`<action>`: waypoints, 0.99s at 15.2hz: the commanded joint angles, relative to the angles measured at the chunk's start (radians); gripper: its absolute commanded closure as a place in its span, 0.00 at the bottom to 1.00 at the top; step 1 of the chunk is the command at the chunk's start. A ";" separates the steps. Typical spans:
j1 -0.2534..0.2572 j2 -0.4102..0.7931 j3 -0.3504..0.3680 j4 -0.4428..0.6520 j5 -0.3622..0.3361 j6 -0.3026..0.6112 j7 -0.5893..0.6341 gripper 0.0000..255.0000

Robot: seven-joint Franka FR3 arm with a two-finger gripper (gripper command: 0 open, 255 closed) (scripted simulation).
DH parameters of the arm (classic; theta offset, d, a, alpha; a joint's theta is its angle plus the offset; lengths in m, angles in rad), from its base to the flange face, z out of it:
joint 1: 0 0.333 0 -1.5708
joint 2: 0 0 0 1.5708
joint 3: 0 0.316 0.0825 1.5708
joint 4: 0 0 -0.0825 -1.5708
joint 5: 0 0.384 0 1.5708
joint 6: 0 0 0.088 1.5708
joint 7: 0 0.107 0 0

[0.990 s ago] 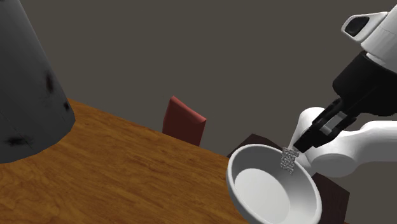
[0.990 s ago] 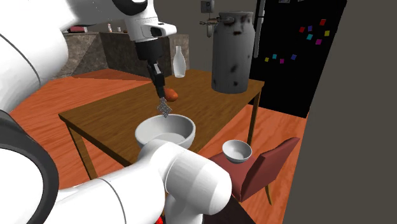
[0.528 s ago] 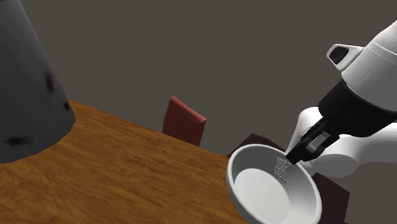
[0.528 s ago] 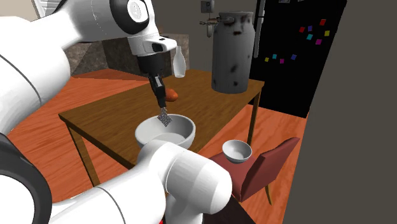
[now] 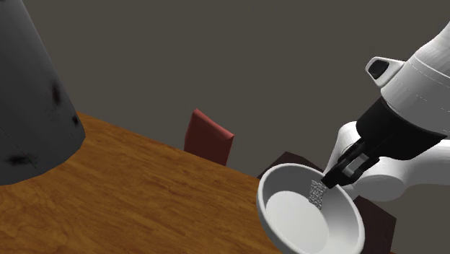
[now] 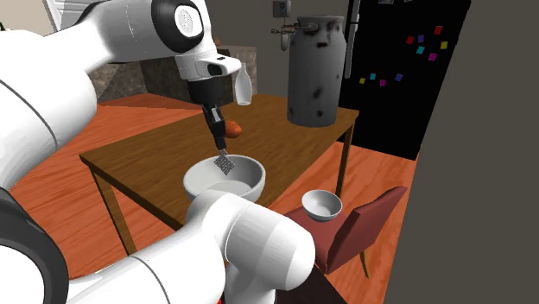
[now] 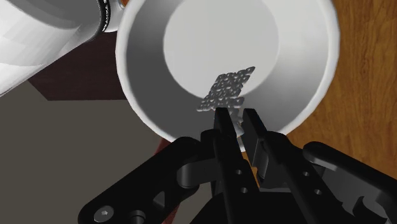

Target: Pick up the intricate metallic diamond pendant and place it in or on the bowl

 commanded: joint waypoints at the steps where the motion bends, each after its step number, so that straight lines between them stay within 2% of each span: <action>1: 0.000 0.000 0.000 0.000 0.000 0.000 0.000 0.00; 6: 0.000 0.000 0.000 0.000 0.000 0.000 0.000 0.00; 10: -0.027 0.067 -0.035 0.154 -0.037 -0.085 0.011 0.00; 15: -0.027 0.067 -0.035 0.154 -0.037 -0.085 0.011 0.00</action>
